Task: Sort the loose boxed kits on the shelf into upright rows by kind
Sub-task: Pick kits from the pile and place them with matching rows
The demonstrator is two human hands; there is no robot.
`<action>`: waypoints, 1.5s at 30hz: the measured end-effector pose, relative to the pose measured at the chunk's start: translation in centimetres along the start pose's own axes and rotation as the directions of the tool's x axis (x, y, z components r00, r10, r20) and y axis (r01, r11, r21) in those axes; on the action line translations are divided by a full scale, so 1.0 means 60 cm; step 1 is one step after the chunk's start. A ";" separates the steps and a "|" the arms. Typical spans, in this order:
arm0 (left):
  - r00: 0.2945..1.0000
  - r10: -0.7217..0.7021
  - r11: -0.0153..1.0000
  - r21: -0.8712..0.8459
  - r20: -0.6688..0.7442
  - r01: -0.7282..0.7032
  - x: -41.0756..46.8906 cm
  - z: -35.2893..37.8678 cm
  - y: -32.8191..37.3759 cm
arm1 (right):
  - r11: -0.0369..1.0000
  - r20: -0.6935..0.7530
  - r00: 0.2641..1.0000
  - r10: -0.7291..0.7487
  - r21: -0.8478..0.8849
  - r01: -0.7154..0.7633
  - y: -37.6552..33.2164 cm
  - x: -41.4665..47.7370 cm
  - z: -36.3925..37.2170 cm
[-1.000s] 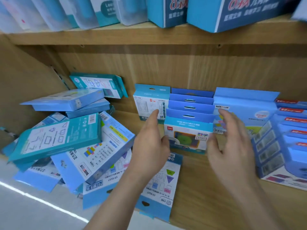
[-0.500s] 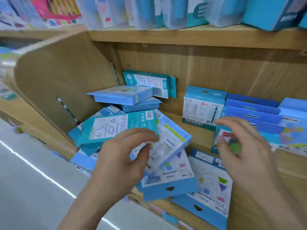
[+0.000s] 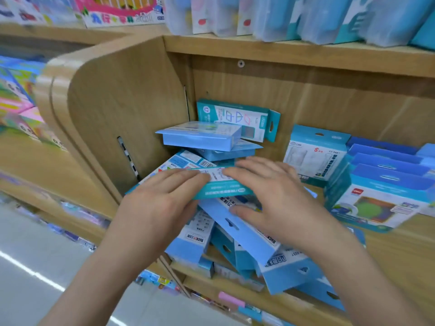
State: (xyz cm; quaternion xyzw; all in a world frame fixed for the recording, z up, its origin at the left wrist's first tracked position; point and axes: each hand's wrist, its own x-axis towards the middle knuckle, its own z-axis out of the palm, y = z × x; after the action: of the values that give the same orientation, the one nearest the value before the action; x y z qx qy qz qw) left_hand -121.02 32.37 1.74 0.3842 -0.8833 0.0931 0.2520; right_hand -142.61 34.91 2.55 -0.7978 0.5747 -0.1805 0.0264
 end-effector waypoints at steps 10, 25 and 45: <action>0.981 -0.160 0.838 -0.539 -0.109 0.077 0.028 0.001 0.031 | 0.549 -0.203 0.704 0.681 0.778 -0.307 0.032 -0.106 -0.067; 0.914 0.346 0.896 -0.363 0.211 -0.256 0.013 0.079 0.047 | 0.139 0.006 0.526 0.850 0.962 -0.236 0.029 -0.183 -0.045; 0.947 -0.306 0.453 -0.861 0.093 0.231 0.189 0.021 0.122 | 0.006 0.001 0.172 0.985 0.999 -0.042 0.064 -0.338 -0.041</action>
State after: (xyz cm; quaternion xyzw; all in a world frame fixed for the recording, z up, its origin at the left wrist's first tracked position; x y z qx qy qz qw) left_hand -133.32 29.80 6.73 0.3372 -0.7286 -0.3862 0.4541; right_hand -152.41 52.79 -1.34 -0.0792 0.6044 -0.7470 0.2654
